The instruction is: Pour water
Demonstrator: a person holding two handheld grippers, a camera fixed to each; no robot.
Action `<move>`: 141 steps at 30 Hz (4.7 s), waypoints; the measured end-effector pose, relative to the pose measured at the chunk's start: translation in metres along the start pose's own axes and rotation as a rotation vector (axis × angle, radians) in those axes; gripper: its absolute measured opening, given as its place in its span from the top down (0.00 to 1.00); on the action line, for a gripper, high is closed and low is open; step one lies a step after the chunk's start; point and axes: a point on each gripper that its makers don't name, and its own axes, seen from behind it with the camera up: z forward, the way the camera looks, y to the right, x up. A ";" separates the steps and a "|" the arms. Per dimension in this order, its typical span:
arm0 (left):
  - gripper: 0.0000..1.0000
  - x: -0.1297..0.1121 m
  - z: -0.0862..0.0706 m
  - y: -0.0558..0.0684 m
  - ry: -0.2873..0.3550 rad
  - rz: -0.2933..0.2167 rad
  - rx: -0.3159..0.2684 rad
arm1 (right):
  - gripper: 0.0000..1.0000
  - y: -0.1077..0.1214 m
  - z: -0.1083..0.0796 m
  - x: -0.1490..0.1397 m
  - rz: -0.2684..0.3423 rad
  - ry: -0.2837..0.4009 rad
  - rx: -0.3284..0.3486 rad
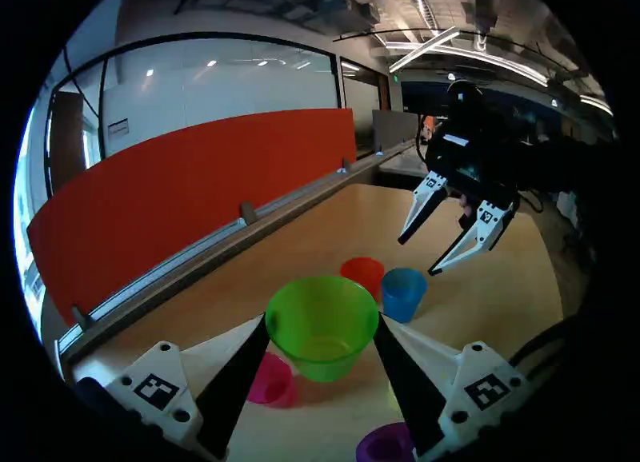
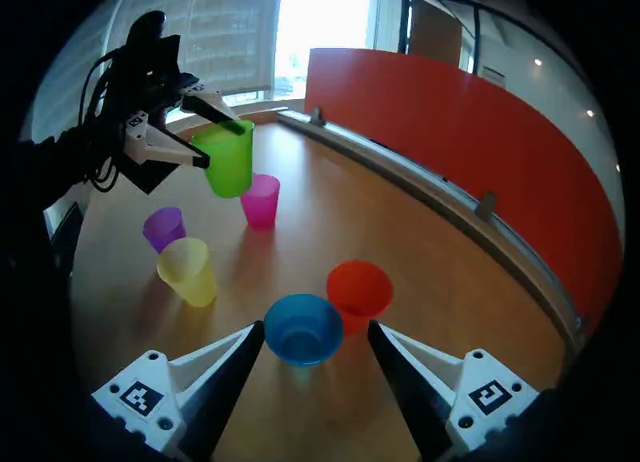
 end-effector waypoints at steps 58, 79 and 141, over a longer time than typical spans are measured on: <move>0.12 0.036 -0.048 -0.013 0.181 -0.034 0.097 | 0.00 -0.012 0.049 -0.029 -0.006 -0.064 0.048; 0.12 0.033 -0.046 -0.010 0.179 -0.032 0.094 | 0.03 -0.013 0.056 -0.032 -0.004 -0.060 0.052; 0.12 0.047 -0.061 -0.013 0.273 -0.116 0.135 | 0.09 -0.014 0.007 0.037 0.055 0.242 -0.030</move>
